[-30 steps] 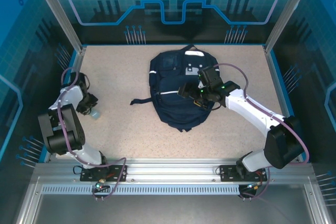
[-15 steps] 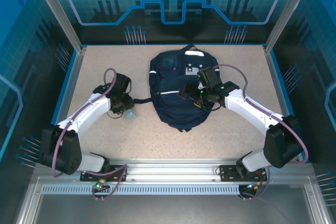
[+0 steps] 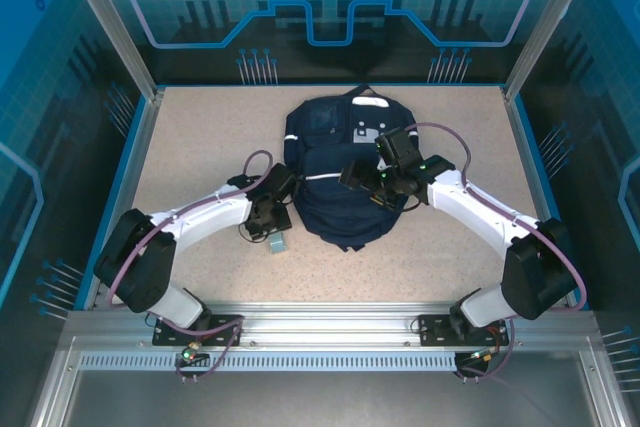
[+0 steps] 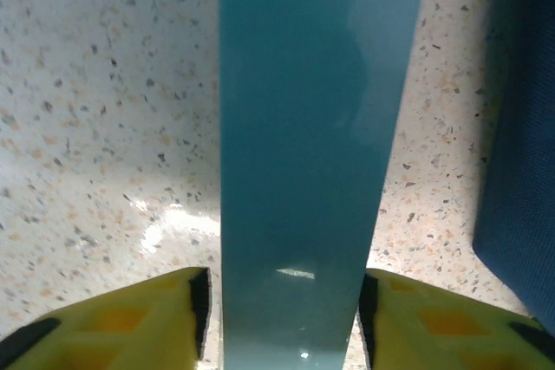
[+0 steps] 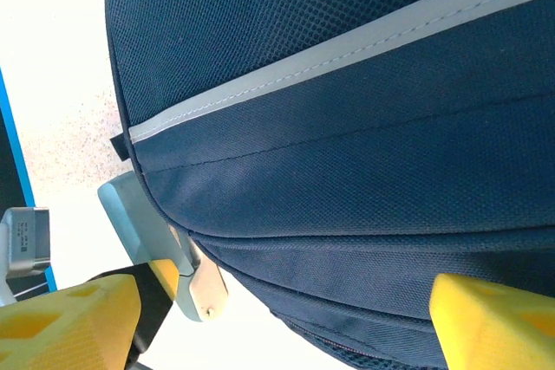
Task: Pack books, pencil case, and school supplies into a backpack
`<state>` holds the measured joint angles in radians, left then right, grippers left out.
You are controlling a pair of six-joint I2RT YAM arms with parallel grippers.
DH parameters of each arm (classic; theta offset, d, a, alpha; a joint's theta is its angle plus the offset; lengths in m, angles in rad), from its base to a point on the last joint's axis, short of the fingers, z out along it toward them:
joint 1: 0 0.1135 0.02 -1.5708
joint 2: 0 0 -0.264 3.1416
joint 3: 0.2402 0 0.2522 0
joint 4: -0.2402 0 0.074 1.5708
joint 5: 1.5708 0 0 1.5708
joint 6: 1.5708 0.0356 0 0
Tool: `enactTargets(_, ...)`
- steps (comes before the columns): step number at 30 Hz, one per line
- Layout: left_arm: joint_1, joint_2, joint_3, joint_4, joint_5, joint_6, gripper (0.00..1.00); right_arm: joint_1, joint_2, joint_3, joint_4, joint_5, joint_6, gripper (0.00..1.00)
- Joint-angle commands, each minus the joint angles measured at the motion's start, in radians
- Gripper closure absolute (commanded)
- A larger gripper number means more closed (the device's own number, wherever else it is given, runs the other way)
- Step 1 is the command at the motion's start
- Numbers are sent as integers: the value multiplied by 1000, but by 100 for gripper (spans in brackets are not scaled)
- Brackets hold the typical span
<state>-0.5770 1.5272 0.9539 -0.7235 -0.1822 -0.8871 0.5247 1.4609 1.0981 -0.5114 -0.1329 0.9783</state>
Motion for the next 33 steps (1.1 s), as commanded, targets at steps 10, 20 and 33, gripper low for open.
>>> enactTargets(10, 256, -163, 125, -33, -6, 202, 11, 207, 111, 211, -154, 188, -136, 13)
enactTargets(20, 441, -338, 40, -62, -45, 236, 4, 451, 475, 595, -332, 247, -263, 7)
enactTargets(33, 588, -421, -23, -87, -24, 273, 3, 512, 734, 835, -421, 215, -284, 15)
